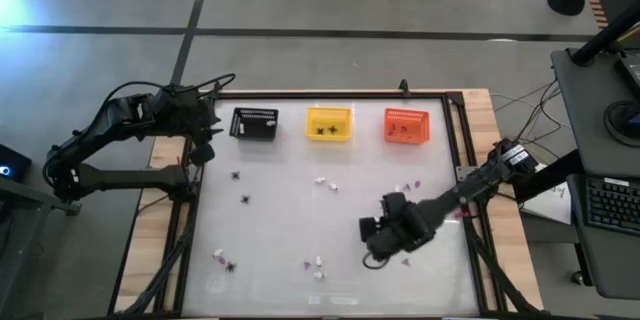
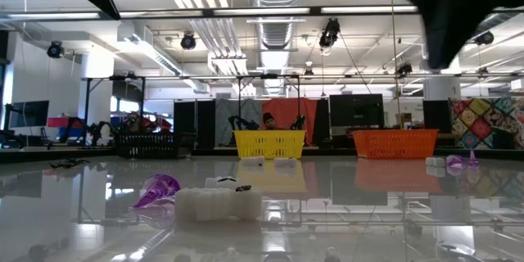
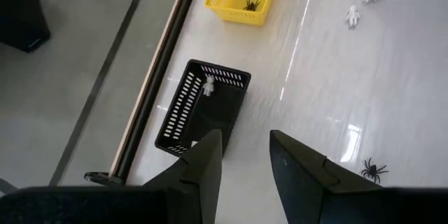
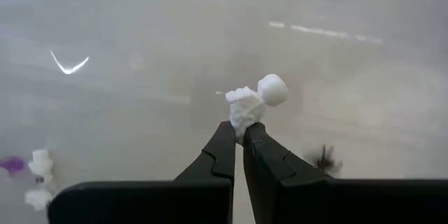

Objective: Sort Halloween decoration
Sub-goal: Put the white skeleton toy into the black basket

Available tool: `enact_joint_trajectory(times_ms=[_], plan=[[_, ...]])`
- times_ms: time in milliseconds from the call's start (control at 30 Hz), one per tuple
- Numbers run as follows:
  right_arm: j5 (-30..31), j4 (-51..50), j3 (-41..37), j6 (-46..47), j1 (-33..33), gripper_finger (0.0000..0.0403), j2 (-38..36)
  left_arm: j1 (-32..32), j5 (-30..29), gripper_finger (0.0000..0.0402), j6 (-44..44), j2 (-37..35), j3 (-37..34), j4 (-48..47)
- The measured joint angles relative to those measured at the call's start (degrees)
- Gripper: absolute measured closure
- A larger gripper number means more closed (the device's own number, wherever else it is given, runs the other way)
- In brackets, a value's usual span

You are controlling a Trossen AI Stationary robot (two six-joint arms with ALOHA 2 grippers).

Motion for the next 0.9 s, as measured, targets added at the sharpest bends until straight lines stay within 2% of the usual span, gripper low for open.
enact_joint_trajectory(times_ms=[167,433,767,900], plan=[[0.4,0.9,0.3,-12.3,-7.4,0.0394,0.0,0.0,0.0,0.0296,-0.1,0.0,0.0,0.0],[0.2,9.1,0.3,-31.2,-18.1,0.0394,0.0,0.0,0.0,0.0297,-0.4,-0.4,0.0,0.0],[-1.9,17.4,0.3,-47.9,-28.1,0.0394,0.0,0.0,0.0,0.0297,-1.2,-0.5,0.0,0.2],[-4.8,20.5,0.3,-54.6,-32.4,0.0394,0.0,0.0,0.0,0.0297,-2.5,0.8,0.0,2.0]])
